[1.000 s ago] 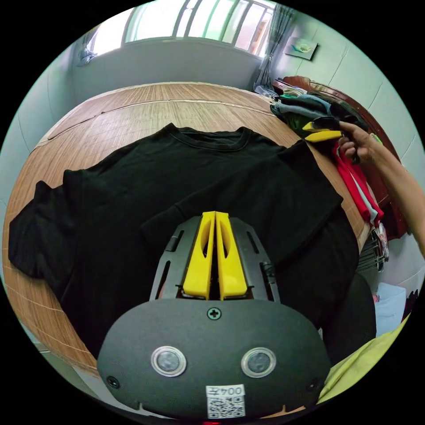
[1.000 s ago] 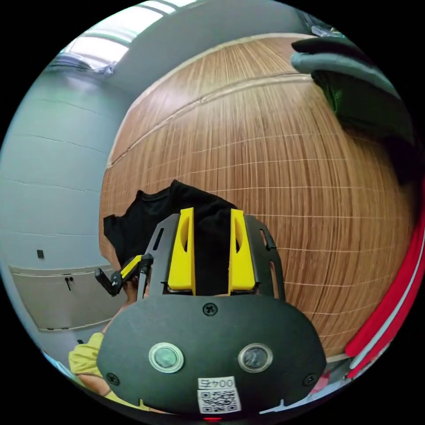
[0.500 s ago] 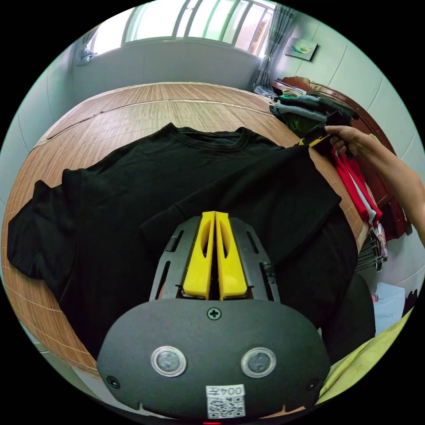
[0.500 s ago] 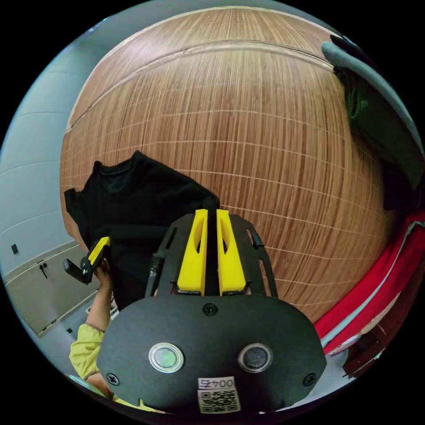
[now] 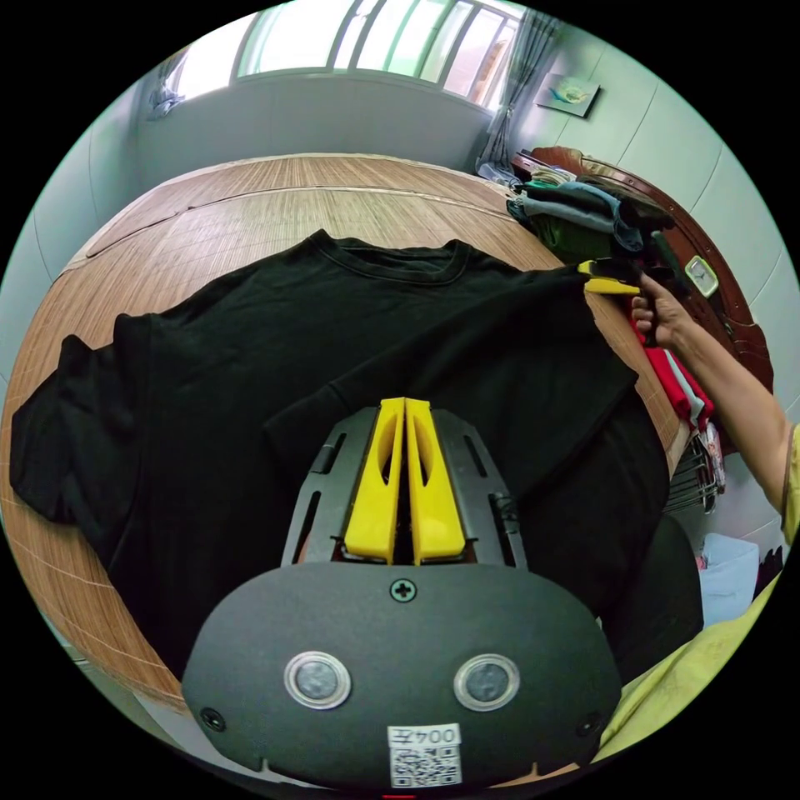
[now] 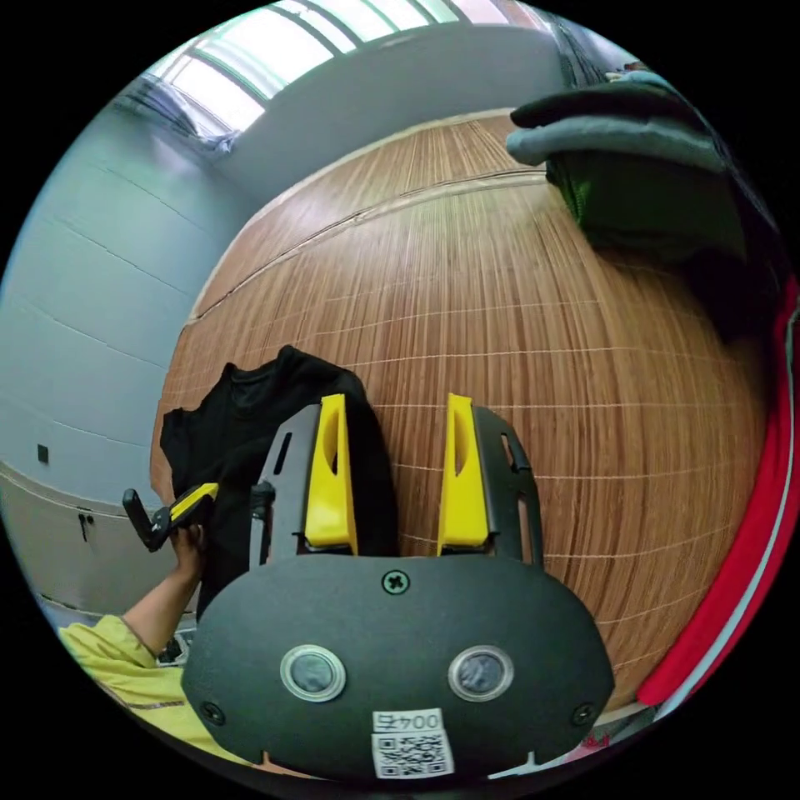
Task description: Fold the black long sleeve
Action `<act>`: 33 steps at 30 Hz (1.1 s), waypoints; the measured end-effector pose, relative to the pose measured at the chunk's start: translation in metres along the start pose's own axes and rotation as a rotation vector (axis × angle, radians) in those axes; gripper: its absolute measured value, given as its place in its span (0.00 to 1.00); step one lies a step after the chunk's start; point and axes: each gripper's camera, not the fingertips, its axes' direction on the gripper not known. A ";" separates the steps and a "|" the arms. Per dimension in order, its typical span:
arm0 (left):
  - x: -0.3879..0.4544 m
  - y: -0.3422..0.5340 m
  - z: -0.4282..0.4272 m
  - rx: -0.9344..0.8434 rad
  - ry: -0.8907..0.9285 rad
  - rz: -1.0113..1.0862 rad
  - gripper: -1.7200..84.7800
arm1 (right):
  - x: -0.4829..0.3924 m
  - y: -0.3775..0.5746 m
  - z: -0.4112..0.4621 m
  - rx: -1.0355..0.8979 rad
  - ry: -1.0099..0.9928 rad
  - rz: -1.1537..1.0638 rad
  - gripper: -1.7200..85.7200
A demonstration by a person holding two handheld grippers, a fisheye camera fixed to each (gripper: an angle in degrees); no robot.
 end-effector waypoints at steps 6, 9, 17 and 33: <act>-0.018 0.007 -0.004 -0.004 0.007 -0.008 0.02 | -0.021 0.055 -0.082 0.164 -0.255 0.091 0.15; -0.032 0.011 -0.005 -0.006 0.030 -0.026 0.02 | -0.078 0.103 -0.110 0.137 -0.238 0.016 0.13; -0.083 0.042 -0.069 0.084 0.069 -0.096 0.04 | -0.227 0.309 -0.079 -0.017 0.065 -0.177 0.13; -0.177 0.156 -0.073 0.036 0.408 -0.451 0.14 | -0.307 0.420 -0.109 0.146 0.238 -0.223 0.12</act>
